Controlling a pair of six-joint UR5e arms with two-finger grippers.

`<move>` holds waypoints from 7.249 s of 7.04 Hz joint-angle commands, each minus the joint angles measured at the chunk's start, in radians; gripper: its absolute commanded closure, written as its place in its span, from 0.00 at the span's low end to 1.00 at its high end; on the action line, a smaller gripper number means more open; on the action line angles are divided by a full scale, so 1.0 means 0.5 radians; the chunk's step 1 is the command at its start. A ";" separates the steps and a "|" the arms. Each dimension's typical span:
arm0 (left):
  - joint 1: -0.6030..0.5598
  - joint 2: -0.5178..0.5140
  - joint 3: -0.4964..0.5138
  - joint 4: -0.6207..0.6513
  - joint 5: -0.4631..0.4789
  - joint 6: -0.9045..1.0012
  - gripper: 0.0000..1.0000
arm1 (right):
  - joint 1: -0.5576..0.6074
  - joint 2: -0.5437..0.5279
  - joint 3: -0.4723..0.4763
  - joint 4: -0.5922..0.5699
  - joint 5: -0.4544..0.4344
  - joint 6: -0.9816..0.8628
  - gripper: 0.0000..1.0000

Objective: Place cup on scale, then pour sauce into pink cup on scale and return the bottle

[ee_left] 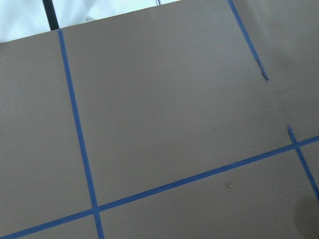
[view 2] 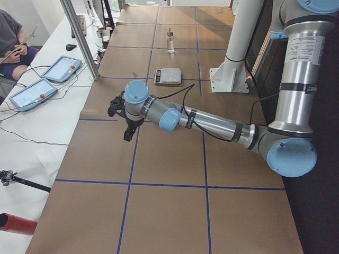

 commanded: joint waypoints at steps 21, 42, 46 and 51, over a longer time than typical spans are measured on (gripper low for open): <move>1.217 -0.824 -0.409 0.726 0.769 -2.286 1.00 | -0.030 -0.015 0.055 0.030 0.017 -0.002 0.00; 1.111 -1.390 -0.227 1.024 0.692 -2.164 0.00 | -0.862 -0.233 1.363 0.079 -0.111 1.820 0.00; 0.572 -1.158 -0.356 1.439 0.692 -1.061 0.00 | -2.101 -0.331 1.644 0.238 -1.559 2.727 0.00; 0.282 -0.831 -0.322 1.421 0.722 -0.208 0.00 | -2.890 -0.430 0.999 0.862 -3.062 2.780 0.00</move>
